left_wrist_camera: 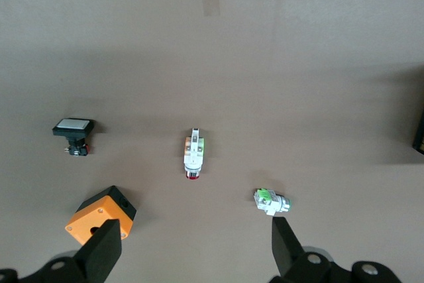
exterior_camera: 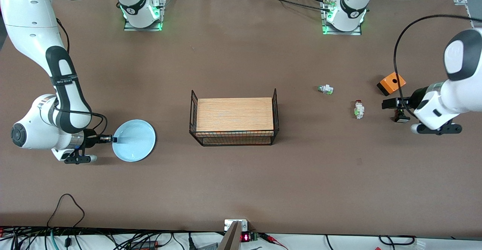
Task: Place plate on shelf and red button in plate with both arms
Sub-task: 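Lift the plate with the right gripper while the left gripper grasps the button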
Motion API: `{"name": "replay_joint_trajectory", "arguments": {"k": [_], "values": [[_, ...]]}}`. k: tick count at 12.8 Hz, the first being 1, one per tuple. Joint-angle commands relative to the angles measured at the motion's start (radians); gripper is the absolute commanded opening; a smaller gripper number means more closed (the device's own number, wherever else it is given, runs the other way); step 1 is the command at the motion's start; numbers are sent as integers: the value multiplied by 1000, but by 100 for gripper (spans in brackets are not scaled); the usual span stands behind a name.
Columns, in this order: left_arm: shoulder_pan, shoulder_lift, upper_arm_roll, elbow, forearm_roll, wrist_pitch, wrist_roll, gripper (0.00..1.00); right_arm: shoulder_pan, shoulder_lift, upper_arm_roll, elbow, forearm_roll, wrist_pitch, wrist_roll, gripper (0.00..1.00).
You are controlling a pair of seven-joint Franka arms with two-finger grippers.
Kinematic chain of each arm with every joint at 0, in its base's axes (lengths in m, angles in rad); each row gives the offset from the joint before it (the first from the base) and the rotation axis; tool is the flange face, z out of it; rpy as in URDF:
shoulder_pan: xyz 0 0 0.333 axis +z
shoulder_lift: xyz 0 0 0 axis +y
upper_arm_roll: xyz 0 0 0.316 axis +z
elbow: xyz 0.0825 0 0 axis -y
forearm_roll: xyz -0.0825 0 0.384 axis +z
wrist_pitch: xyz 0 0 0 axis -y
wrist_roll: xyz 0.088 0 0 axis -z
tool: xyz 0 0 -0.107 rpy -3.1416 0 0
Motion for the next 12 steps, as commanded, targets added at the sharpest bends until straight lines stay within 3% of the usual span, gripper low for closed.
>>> {"name": "replay_joint_trajectory", "arguments": {"k": [1,4,9,12], "values": [[1,-4,0,-70,23,52,18,100,-7,-31,3,13,19,-98,28,0],[4,-7,-2,-214,23,190,28,100,-9,-105,-3,16,22,-282,79,0],[21,49,0,-266,23,265,31,100,5,-252,8,26,22,-469,116,0],[21,46,-5,-357,23,382,59,100,26,-272,12,169,24,-651,165,0]]}}
